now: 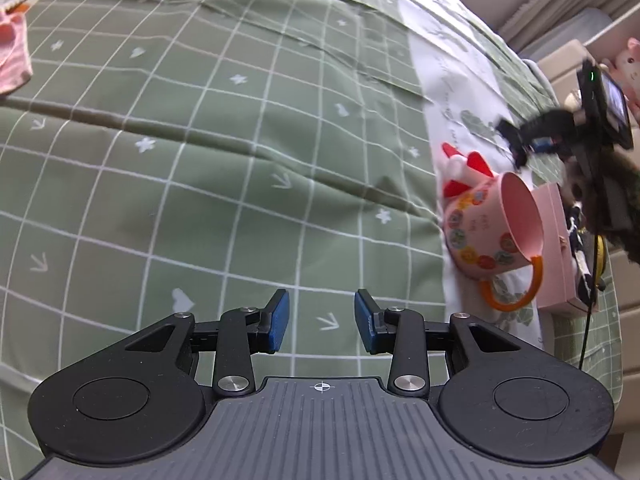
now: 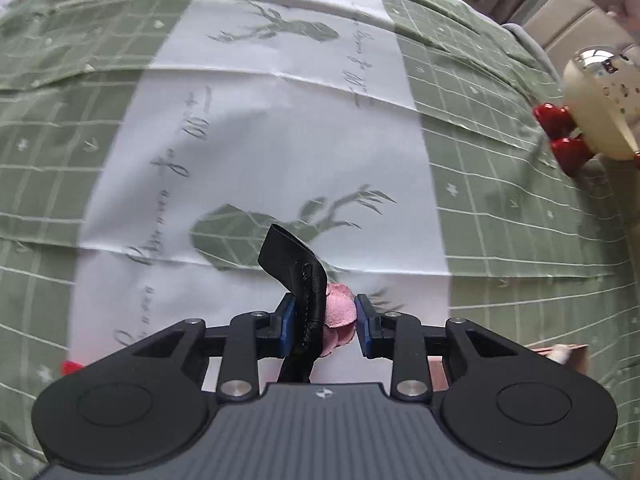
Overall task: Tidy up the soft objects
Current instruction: 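Grasp the black strap item with the right gripper, then grasp the white-and-red foam rocket with the left gripper while the right holds the black strap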
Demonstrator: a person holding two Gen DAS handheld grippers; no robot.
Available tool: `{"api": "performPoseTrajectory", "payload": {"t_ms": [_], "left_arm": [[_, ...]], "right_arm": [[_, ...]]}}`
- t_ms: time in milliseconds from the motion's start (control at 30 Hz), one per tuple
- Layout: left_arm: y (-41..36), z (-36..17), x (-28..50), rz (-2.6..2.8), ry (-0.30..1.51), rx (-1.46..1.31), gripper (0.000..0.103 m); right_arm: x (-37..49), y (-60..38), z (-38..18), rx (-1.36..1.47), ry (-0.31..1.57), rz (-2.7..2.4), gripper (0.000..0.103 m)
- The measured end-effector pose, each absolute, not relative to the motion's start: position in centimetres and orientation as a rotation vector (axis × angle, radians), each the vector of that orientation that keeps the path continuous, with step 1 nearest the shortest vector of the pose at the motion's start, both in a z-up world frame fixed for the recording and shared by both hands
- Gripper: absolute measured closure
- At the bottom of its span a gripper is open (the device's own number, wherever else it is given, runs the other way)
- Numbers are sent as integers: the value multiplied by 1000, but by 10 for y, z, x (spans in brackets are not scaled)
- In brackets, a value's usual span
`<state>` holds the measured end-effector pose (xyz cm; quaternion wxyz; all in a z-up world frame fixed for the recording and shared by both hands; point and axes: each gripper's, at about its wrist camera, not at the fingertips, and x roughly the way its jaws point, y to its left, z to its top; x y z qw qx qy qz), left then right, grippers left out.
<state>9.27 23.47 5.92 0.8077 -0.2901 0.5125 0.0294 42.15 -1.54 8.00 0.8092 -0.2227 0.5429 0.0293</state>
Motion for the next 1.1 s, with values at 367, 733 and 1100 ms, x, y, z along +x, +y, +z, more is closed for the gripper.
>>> {"api": "performPoseTrajectory", "payload": {"t_ms": [367,733,1100], "left_arm": [[232,70,111,21,1052,-556,64],[137,117,242,-383,899,214,64],[45,45,317,-677,996,975,59]], "right_arm": [[382,-3,93,-102,1214,373,73],[232,-100,155,-279,956,370,73],[130,-141,71,-218,1203,386,73]]}}
